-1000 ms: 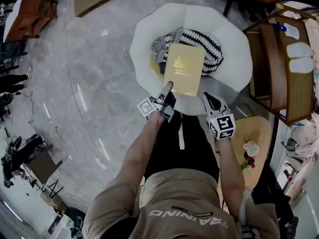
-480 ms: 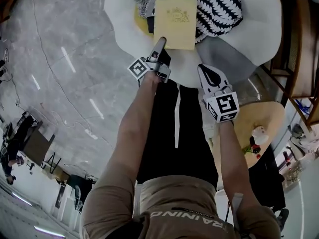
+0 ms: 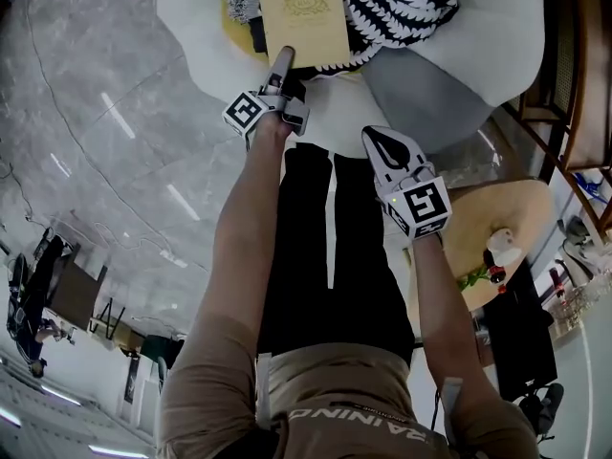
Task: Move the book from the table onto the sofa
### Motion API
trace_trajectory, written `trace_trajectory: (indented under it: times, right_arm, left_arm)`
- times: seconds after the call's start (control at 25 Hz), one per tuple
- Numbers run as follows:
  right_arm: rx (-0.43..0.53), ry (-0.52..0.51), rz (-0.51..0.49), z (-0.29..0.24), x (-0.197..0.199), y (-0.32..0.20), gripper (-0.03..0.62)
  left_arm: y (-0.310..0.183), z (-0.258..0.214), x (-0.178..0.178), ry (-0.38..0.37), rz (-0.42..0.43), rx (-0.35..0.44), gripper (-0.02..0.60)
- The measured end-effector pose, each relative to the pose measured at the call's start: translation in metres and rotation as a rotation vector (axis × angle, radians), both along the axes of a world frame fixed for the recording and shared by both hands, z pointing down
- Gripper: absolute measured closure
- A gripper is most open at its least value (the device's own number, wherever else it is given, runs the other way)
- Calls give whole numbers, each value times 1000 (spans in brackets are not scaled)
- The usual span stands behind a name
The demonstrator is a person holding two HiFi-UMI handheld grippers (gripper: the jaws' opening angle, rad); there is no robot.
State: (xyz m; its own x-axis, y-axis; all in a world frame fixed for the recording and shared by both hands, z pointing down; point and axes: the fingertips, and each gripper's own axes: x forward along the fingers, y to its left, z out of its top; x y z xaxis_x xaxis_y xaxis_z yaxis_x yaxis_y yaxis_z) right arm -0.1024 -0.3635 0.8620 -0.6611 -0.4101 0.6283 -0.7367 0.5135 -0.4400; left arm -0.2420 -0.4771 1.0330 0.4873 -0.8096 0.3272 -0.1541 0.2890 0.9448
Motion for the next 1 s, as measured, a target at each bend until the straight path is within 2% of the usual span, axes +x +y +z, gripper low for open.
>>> trace_trajectory:
  times: [0.16, 0.28, 0.44, 0.52, 0.84, 1.0]
  right_arm:
    - [10, -28, 11, 0, 0, -12, 589]
    - [14, -39, 16, -6, -4, -14, 589]
    - [26, -52, 11, -16, -8, -17, 589]
    - [27, -55, 15, -19, -8, -16, 589]
    - [41, -29, 26, -53, -3, -11, 589]
    - [63, -21, 25, -94, 0, -11, 589]
  left_arm:
    - [-3, 1, 5, -100, 57, -41, 363]
    - [4, 0, 3, -176, 69, -92, 303]
    - [17, -2, -7, -372, 102, -170, 272]
    - [21, -7, -8, -427, 132, -179, 270]
    - [45, -58, -8, -459, 242, -144, 268]
    - [57, -110, -5, -489, 350, -81, 270]
